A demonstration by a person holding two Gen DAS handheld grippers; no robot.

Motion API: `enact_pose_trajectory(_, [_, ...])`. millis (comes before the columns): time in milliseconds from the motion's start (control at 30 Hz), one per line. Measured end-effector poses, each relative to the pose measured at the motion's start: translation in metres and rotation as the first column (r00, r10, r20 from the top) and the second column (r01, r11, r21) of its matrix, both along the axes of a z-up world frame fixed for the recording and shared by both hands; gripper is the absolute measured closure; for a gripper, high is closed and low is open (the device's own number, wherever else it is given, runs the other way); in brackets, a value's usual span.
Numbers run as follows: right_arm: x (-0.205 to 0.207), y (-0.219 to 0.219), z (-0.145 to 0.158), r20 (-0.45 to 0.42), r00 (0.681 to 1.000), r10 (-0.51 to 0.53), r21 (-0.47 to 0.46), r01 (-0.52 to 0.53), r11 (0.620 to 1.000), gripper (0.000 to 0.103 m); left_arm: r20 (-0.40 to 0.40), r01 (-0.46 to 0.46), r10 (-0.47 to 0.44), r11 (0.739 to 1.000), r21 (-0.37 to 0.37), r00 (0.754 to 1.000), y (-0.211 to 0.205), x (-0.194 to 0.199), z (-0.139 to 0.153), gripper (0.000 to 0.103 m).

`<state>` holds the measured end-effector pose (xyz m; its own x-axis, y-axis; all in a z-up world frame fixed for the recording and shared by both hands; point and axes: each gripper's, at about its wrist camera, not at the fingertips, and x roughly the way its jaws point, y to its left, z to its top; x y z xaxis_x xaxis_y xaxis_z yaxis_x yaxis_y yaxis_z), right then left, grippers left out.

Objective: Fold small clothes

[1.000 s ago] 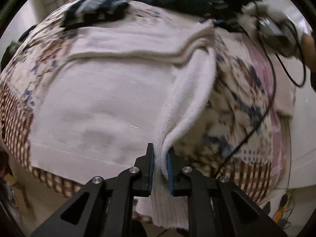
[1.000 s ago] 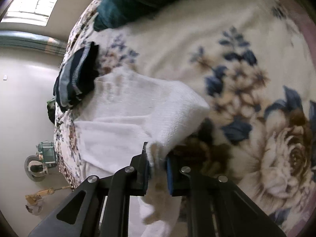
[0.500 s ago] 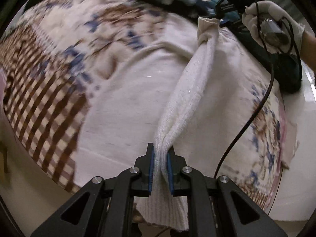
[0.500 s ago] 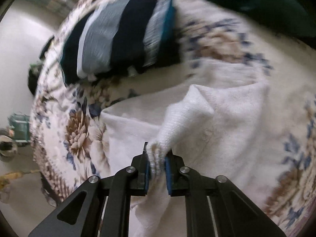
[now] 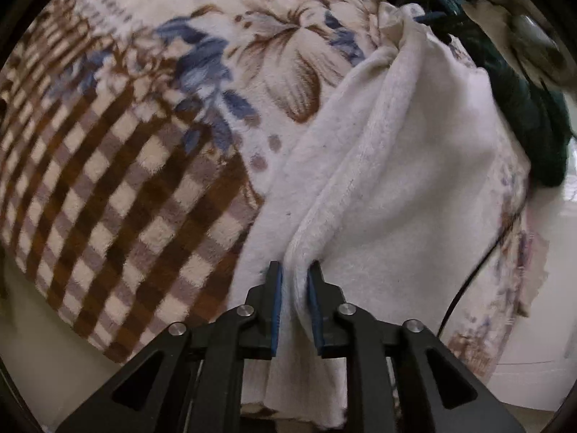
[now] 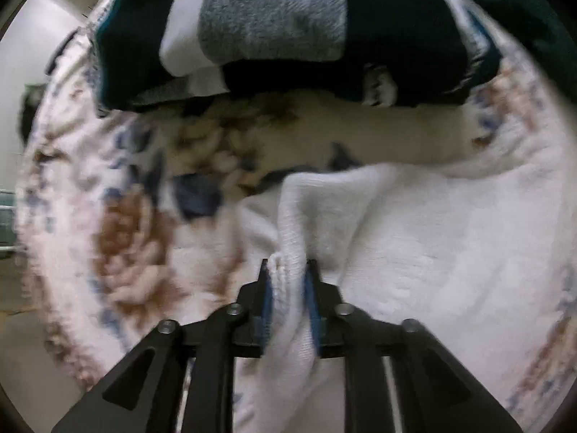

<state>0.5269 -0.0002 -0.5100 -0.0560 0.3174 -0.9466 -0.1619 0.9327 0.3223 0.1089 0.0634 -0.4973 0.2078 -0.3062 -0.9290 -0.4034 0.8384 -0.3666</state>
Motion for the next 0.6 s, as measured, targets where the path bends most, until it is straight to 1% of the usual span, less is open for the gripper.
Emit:
enact_pose_trajectory(33, [0.0,-0.01,0.007,-0.023,1.0,-0.001,0.065,0.002,0.998,0.059,-0.003,-0.003,0.003,1.0,-0.021,1.0,0.004,0.0,0.003,0.083])
enact_pose_trajectory(67, [0.0,-0.019,0.013,-0.027,1.0,-0.013,0.101,0.016,0.995,0.053,-0.009,-0.008,0.008,0.999,-0.035,1.0,0.011,0.002,0.009,0.078])
enact_pose_trajectory(100, [-0.002,-0.037,0.024,-0.021,0.999,-0.038,0.139,0.04,0.99,0.051,-0.009,-0.017,0.017,0.999,-0.04,1.0,0.019,0.004,0.016,0.078])
enact_pose_trajectory(133, [-0.004,-0.053,0.032,-0.007,0.998,-0.058,0.155,0.058,0.986,0.048,0.004,-0.035,0.035,0.998,-0.045,0.999,0.028,0.011,0.028,0.078])
enact_pose_trajectory(200, [-0.009,-0.097,0.047,0.038,0.993,-0.113,0.147,0.106,0.983,0.048,0.039,-0.042,0.043,0.998,-0.043,0.998,0.038,0.031,0.045,0.074])
enact_pose_trajectory(233, [-0.011,-0.121,0.052,0.06,0.988,-0.143,0.132,0.135,0.982,0.048,0.062,-0.036,0.038,0.998,-0.043,0.997,0.041,0.047,0.053,0.07])
enact_pose_trajectory(300, [-0.011,-0.162,0.054,0.093,0.979,-0.184,0.095,0.175,0.98,0.048,0.129,-0.001,0.005,0.999,-0.034,0.992,0.041,0.096,0.067,0.067])
enact_pose_trajectory(333, [-0.011,-0.182,0.051,0.109,0.974,-0.199,0.066,0.193,0.979,0.048,0.147,0.016,-0.011,0.999,-0.028,0.989,0.042,0.116,0.068,0.066])
enact_pose_trajectory(400, [-0.004,-0.209,0.041,0.102,0.966,-0.236,0.049,0.232,0.972,0.048,0.197,0.06,-0.052,0.997,-0.037,0.979,0.03,0.175,0.069,0.066])
enact_pose_trajectory(433, [-0.002,-0.226,0.032,0.09,0.958,-0.273,0.05,0.269,0.962,0.048,0.212,0.078,-0.07,0.996,-0.031,0.975,0.025,0.203,0.067,0.066])
enact_pose_trajectory(500, [0.005,-0.248,0.018,0.074,0.941,-0.33,0.071,0.325,0.943,0.048,0.223,0.121,-0.112,0.992,-0.03,0.968,0.011,0.253,0.059,0.066])
enact_pose_trajectory(533, [0.01,-0.255,0.009,0.065,0.932,-0.357,0.086,0.352,0.932,0.048,0.219,0.142,-0.137,0.99,-0.009,0.966,0.0,0.283,0.051,0.066])
enact_pose_trajectory(567, [0.014,-0.261,0.002,0.059,0.925,-0.376,0.1,0.369,0.924,0.048,0.209,0.166,-0.164,0.986,0.007,0.964,-0.007,0.302,0.045,0.066])
enact_pose_trajectory(600, [0.018,-0.264,-0.004,0.055,0.919,-0.39,0.12,0.382,0.916,0.047,0.187,0.19,-0.194,0.981,0.04,0.963,-0.015,0.324,0.036,0.066])
